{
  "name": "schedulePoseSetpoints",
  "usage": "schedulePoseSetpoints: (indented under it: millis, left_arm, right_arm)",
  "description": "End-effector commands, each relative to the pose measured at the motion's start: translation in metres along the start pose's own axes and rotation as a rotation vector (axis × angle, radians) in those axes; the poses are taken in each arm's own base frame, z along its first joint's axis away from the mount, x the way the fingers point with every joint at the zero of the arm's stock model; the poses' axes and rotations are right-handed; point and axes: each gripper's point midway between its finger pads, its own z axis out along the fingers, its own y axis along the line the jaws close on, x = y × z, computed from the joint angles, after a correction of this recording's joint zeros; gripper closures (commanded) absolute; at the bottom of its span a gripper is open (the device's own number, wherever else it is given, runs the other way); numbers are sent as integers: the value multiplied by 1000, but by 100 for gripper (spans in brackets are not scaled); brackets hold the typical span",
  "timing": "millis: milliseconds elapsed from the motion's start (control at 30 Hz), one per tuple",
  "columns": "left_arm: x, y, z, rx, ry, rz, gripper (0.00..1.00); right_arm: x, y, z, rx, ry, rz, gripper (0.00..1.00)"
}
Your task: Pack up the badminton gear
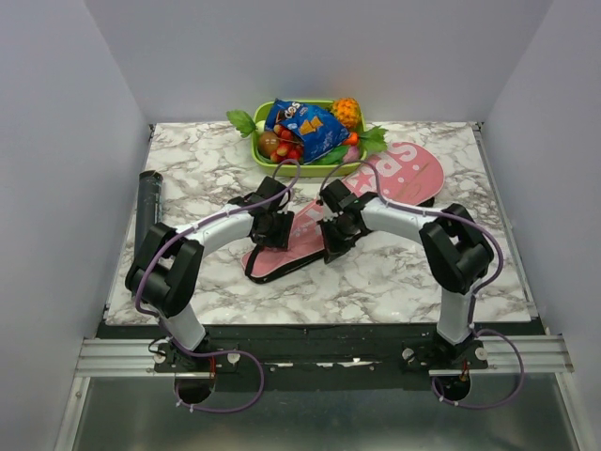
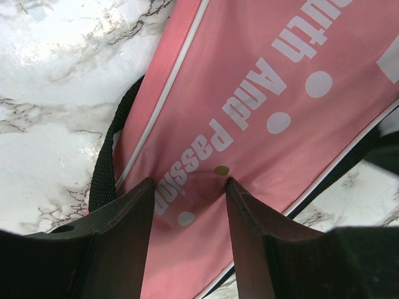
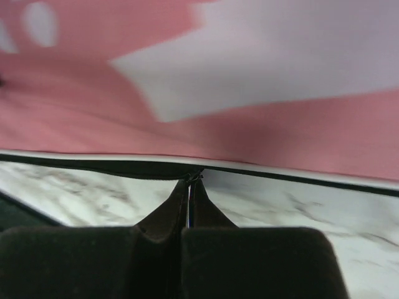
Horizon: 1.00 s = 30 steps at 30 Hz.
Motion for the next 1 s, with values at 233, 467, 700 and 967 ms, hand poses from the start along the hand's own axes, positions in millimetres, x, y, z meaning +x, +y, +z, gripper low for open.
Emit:
schedulePoseSetpoints:
  millis: [233, 467, 700, 967]
  left_arm:
    - [27, -5, 12, 3, 69, 21, 44]
    - [28, -20, -26, 65, 10, 11, 43]
    - [32, -14, -72, 43, -51, 31, 41]
    - [54, -27, -90, 140, -84, 20, 39]
  right_arm:
    - [52, 149, 34, -523, 270, 114, 99]
    - [60, 129, 42, -407, 229, 237, 99]
    - [81, 78, 31, -254, 140, 344, 99]
    - [105, 30, 9, -165, 51, 433, 99]
